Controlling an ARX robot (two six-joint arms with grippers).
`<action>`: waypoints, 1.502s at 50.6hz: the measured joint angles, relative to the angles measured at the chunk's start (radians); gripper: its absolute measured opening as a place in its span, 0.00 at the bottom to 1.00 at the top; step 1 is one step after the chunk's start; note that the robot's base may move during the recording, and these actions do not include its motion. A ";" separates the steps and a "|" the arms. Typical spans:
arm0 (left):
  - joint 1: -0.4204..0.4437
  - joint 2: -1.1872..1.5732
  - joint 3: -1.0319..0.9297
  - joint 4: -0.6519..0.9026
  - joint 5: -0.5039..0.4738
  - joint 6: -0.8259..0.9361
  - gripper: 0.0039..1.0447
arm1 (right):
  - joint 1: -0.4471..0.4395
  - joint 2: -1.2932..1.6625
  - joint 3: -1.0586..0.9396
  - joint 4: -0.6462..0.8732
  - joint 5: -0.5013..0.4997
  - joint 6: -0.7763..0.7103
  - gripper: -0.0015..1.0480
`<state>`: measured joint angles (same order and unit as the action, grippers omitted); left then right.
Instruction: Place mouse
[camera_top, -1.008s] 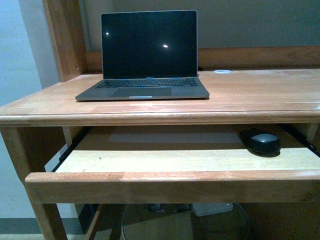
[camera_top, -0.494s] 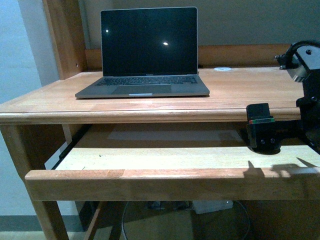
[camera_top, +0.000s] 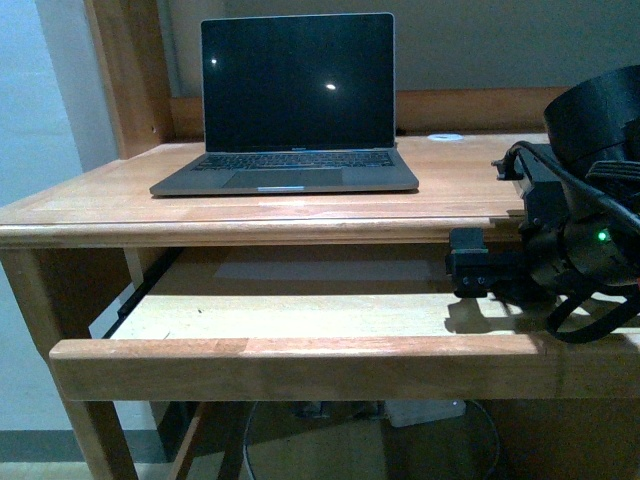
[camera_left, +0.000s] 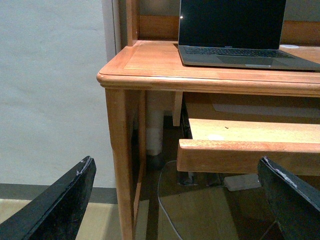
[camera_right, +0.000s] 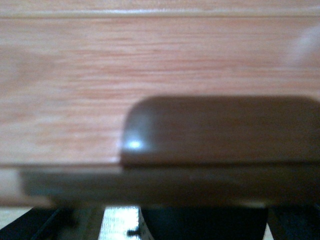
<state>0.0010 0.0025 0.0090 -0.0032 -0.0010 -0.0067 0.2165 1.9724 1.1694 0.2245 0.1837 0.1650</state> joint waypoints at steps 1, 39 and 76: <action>0.000 0.000 0.000 0.000 0.000 0.000 0.94 | 0.000 0.014 0.018 -0.014 0.002 0.004 0.94; 0.000 0.000 0.000 0.000 0.000 0.000 0.94 | -0.008 -0.251 -0.274 0.069 -0.062 -0.006 0.60; 0.000 0.000 0.000 0.000 0.000 0.000 0.94 | 0.025 -0.761 -0.626 0.121 -0.083 -0.031 0.60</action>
<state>0.0010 0.0025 0.0090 -0.0036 -0.0010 -0.0067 0.2413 1.2110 0.5438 0.3450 0.1009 0.1337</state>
